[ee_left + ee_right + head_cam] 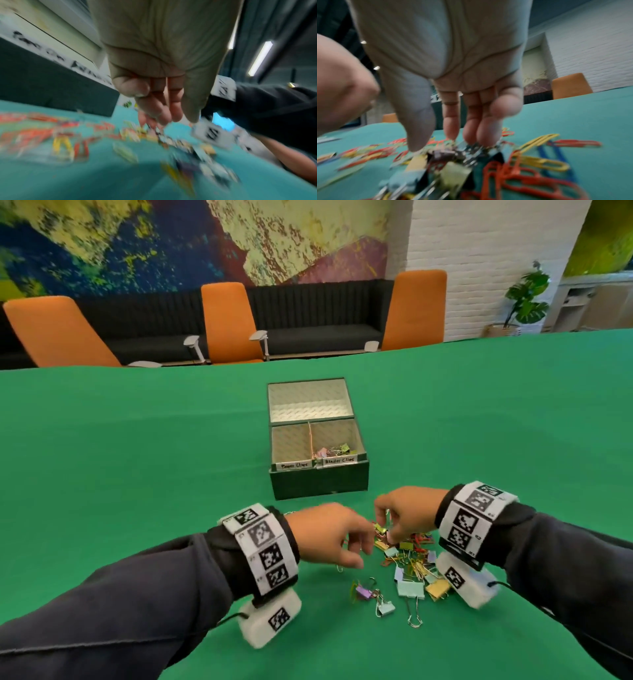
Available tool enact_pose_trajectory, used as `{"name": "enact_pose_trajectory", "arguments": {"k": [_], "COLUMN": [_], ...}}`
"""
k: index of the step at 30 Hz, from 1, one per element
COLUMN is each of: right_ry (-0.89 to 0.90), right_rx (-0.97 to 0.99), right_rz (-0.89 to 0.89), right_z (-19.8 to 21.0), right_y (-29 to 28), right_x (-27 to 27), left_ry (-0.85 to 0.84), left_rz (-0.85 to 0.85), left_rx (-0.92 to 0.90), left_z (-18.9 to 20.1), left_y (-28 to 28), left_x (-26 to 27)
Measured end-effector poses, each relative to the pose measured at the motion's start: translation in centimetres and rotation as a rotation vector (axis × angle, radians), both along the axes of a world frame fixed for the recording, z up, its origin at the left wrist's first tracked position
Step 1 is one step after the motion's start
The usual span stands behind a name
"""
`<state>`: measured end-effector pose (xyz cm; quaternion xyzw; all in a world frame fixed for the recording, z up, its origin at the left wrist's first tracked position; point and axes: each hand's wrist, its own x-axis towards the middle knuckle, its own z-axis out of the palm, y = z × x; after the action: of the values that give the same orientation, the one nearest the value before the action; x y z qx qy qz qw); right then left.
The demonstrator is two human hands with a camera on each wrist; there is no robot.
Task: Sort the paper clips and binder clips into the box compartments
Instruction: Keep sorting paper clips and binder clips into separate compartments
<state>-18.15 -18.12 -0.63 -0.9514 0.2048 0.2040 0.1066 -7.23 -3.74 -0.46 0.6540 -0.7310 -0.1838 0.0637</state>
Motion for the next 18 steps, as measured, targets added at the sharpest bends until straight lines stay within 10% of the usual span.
{"name": "enact_pose_trajectory", "arguments": {"k": [10, 18], "right_ry": [0.111, -0.046], "right_rx": [-0.330, -0.135], "right_rz": [0.178, 0.069], "right_z": [-0.4, 0.3], "right_y": [2.5, 0.9], "right_x": [1.5, 0.3], "left_ry": [-0.237, -0.153], "left_rz": [-0.093, 0.087], "left_rx": [0.173, 0.128], "left_z": [-2.6, -2.4], "left_y": [-0.2, 0.0], "left_x": [-2.9, 0.2]}}
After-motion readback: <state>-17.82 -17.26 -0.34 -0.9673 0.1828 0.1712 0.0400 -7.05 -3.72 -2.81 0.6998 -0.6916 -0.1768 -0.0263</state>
